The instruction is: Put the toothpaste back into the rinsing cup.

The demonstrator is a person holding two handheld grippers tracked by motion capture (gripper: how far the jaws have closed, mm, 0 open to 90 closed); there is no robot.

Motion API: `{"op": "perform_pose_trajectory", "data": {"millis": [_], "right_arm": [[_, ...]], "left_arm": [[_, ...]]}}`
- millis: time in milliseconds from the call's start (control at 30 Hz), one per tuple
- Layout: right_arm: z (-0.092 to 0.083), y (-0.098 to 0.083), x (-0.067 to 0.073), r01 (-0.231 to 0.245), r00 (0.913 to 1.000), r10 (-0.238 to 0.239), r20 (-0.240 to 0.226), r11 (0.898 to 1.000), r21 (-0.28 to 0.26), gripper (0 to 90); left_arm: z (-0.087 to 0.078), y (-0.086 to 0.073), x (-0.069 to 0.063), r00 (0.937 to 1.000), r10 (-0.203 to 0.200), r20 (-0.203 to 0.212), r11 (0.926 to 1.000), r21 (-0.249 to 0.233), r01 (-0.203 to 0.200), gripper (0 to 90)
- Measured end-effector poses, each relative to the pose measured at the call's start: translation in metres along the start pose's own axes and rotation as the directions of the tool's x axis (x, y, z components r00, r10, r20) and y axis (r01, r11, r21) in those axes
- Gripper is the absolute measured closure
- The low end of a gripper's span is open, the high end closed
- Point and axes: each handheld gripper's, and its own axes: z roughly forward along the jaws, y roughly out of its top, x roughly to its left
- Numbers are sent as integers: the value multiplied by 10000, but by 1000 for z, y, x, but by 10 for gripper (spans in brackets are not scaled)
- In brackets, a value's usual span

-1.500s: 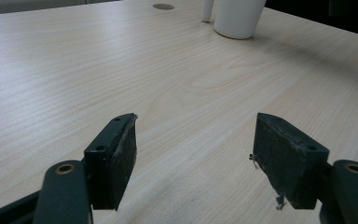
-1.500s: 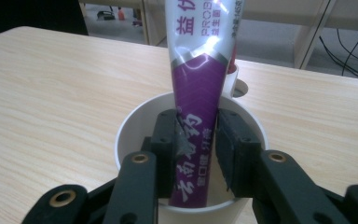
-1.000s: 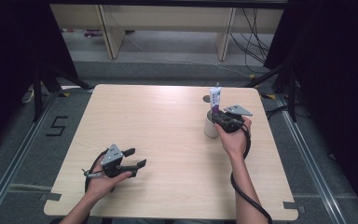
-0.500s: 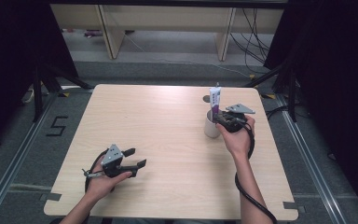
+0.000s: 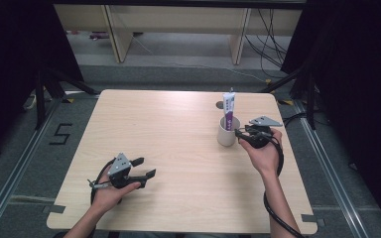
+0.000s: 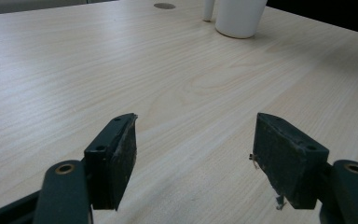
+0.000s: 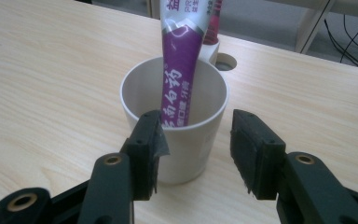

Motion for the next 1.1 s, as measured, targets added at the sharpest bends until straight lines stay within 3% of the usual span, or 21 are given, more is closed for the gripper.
{"op": "perform_pose_trajectory", "data": {"millis": [67, 200, 700, 733, 833, 1100], "right_arm": [[-4, -3, 2, -250, 9997, 251, -63, 9997, 72, 538], [-10, -9, -1, 34, 10000, -34, -46, 10000, 91, 533], [-32, -42, 1, -351, 9987, 356, -352, 9993, 132, 503], [-31, -45, -1, -118, 9994, 116, -336, 9999, -51, 501], [-35, -53, -3, -59, 9992, 59, -390, 10000, 24, 490], [-43, -81, -6, -391, 9978, 384, -542, 9992, -127, 470]], "left_arm": [[0, 0, 0, 10000, -14, -5, 10000, -5, 14, 303], [0, 0, 0, 10000, -29, -16, 10000, 4, 29, 303], [-1, 0, 0, 10000, -22, -49, 10000, -71, 22, 304], [-1, 0, 0, 10000, -38, -52, 10000, -83, 38, 304], [-1, 0, 0, 10000, -37, -58, 9999, -93, 37, 304], [-1, 0, 0, 10000, -11, -76, 9999, -103, 10, 305]]}}
